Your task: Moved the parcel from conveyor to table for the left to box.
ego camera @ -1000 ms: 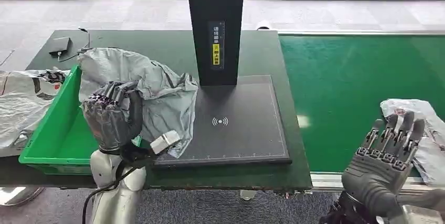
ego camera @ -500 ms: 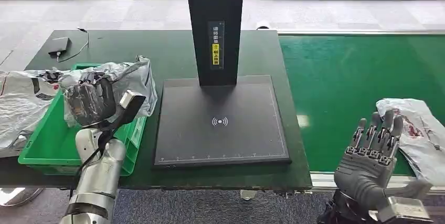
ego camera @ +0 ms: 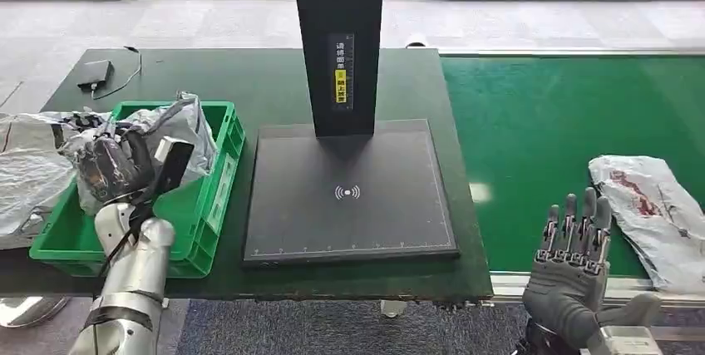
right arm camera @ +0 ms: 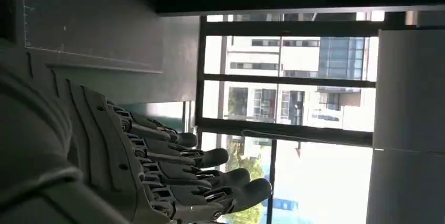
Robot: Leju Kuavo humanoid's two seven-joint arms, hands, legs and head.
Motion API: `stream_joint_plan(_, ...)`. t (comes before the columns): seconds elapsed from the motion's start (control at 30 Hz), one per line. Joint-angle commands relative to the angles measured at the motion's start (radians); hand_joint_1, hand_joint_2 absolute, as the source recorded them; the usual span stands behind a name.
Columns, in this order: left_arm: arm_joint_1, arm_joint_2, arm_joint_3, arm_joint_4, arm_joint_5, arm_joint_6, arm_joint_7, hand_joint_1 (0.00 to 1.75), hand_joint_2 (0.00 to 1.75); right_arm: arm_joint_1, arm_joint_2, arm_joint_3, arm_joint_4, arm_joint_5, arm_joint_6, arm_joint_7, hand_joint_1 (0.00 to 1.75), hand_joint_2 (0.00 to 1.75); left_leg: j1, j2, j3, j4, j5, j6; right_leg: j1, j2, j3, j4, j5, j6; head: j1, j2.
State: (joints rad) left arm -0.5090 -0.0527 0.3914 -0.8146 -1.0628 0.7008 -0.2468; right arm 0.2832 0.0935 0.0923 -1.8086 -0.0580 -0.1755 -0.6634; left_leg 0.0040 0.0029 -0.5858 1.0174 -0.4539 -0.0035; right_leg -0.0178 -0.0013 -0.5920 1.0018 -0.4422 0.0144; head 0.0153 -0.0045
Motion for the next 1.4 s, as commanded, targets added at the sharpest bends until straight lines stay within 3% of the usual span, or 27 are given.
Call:
stream_joint_plan(0.03,-0.032,-0.036,0.149,0.036,0.008,-0.003,-0.062,0.00,0.00,-0.022,-0.028,-0.023,0.078,0.037,-0.091,0.017,0.00,0.00,0.001,0.000,0.002,-0.003,0.002,-0.001,0.001,0.000,0.002,-0.002,0.002,-0.001,0.000,0.000)
stream_joint_plan(0.1,-0.006,-0.079,0.173,-0.038,0.035,-0.003,-0.097,0.00,0.00,-0.038,-0.016,-0.026,0.088,0.097,-0.197,0.007,0.00,0.00,0.002,0.000,0.001,-0.003,0.003,-0.001,0.002,0.001,0.001,-0.004,0.003,-0.002,0.000,0.000)
stream_joint_plan(0.23,0.011,-0.098,0.109,-0.022,0.084,-0.003,-0.103,0.00,0.00,-0.033,-0.014,-0.004,0.097,0.071,-0.257,0.009,0.00,0.00,0.001,-0.001,0.002,-0.002,0.002,-0.002,0.001,0.000,0.002,-0.002,0.002,-0.002,0.000,0.000)
stream_joint_plan(0.5,-0.027,-0.088,-0.005,0.101,0.043,-0.017,0.036,0.00,0.00,-0.047,0.016,-0.007,0.055,0.017,-0.255,0.054,0.00,0.00,0.000,-0.005,0.002,-0.002,0.003,-0.002,0.000,-0.005,0.004,-0.002,0.001,-0.002,0.000,0.000)
stream_joint_plan(0.8,-0.017,-0.093,-0.037,0.085,0.154,-0.006,0.013,0.00,0.00,-0.064,0.020,-0.014,0.075,0.029,-0.259,0.058,0.00,0.00,0.000,-0.004,0.003,-0.002,0.003,0.000,0.000,-0.005,0.005,-0.002,0.001,-0.001,0.000,0.000)
stream_joint_plan(0.83,0.009,-0.104,-0.040,0.022,0.218,-0.003,-0.038,0.00,0.00,-0.071,0.014,-0.012,0.086,0.045,-0.261,0.057,0.00,0.00,0.001,-0.004,0.002,-0.003,0.004,0.000,0.001,-0.005,0.004,-0.003,0.002,-0.002,0.000,0.000)
stream_joint_plan(0.9,0.068,-0.127,-0.083,-0.086,0.331,-0.003,-0.138,0.00,0.00,-0.075,0.013,-0.018,0.099,0.055,-0.270,0.039,0.00,0.00,0.001,-0.003,0.002,-0.003,0.004,0.000,0.001,-0.004,0.004,-0.003,0.003,-0.002,0.000,0.000)
stream_joint_plan(0.93,0.122,-0.132,-0.163,-0.172,0.367,-0.011,-0.161,0.00,0.00,-0.065,0.012,-0.018,0.092,0.039,-0.248,0.003,0.00,0.00,0.000,-0.002,0.002,-0.004,0.004,0.000,0.001,-0.003,0.004,-0.004,0.003,-0.002,0.000,0.000)
stream_joint_plan(1.03,0.257,-0.135,-0.376,-0.377,0.580,-0.221,-0.216,0.00,0.00,-0.028,0.009,-0.051,0.080,0.101,-0.267,-0.021,0.00,0.00,0.000,-0.004,0.004,-0.002,0.002,0.000,0.000,-0.005,0.006,-0.002,0.001,-0.001,0.000,0.000)
stream_joint_plan(1.07,0.290,-0.132,-0.424,-0.412,0.639,-0.282,-0.235,0.00,0.00,-0.028,0.009,-0.076,0.091,0.116,-0.265,-0.015,0.00,1.75,0.000,-0.004,0.003,-0.002,0.003,0.000,0.000,-0.006,0.006,-0.002,0.000,-0.001,0.000,0.000)
stream_joint_plan(1.13,0.345,-0.100,-0.545,-0.454,0.792,-0.489,-0.297,0.00,0.00,-0.033,0.008,-0.143,0.122,0.135,-0.188,-0.013,0.00,1.75,0.000,-0.005,0.003,-0.002,0.002,0.001,0.000,-0.006,0.006,-0.003,0.000,-0.001,0.000,0.000)
stream_joint_plan(1.23,0.424,-0.095,-0.640,-0.513,0.955,-0.713,-0.428,0.00,0.00,-0.083,0.012,-0.241,0.235,0.380,-0.250,0.037,0.00,1.75,0.001,-0.003,0.003,-0.002,0.000,0.001,0.001,-0.004,0.005,-0.005,0.000,0.000,0.000,0.000)
stream_joint_plan(1.4,0.517,-0.083,-0.716,-0.617,0.973,-0.752,-0.451,0.00,0.00,-0.101,-0.037,-0.240,0.365,0.478,-0.157,0.043,0.00,1.75,0.001,-0.002,0.003,-0.003,-0.002,0.002,0.001,-0.002,0.006,-0.007,0.000,0.000,0.000,0.000)
